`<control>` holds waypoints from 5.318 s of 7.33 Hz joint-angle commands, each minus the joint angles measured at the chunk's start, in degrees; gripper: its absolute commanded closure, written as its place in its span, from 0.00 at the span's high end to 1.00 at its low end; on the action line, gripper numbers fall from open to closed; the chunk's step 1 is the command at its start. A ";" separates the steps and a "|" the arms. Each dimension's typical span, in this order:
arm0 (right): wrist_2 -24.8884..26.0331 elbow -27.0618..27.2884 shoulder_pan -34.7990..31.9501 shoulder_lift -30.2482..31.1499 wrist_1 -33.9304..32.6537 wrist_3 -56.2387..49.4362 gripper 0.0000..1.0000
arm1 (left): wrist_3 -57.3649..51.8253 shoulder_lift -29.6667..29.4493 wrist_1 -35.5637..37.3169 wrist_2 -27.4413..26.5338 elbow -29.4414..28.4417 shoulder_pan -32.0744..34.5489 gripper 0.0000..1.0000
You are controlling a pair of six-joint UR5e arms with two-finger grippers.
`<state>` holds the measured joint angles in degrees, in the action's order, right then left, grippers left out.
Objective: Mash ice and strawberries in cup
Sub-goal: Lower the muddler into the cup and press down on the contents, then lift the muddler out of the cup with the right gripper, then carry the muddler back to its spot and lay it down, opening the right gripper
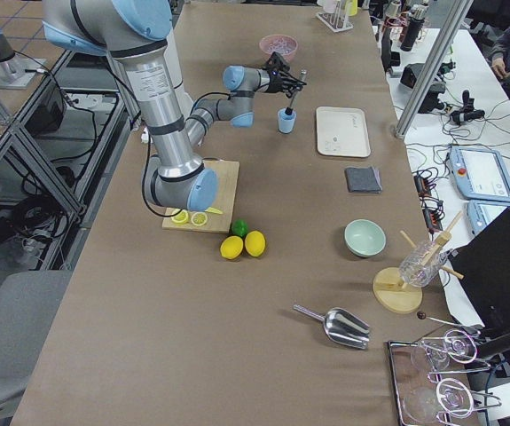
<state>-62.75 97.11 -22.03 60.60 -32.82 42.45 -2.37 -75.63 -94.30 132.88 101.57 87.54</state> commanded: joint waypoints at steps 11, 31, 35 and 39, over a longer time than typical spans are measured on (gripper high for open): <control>-0.97 -7.81 -0.03 -2.94 7.42 -3.60 0.00 | 0.00 0.05 -0.10 0.01 -0.14 -0.18 0.99; -68.91 -13.41 -34.84 9.98 -54.75 -8.09 0.00 | -0.61 0.13 -1.85 -0.87 3.11 0.00 0.99; -69.35 -14.67 -33.61 9.10 -55.34 -7.82 0.00 | -0.61 1.80 -4.66 -0.87 3.11 0.00 0.99; -69.61 -14.67 -32.11 9.10 -55.51 -7.82 0.34 | -0.61 1.89 -4.67 -0.87 3.20 0.00 0.99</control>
<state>-132.28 82.44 -54.49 69.75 -88.32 34.63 -2.99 -73.76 -98.95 132.01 104.76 87.54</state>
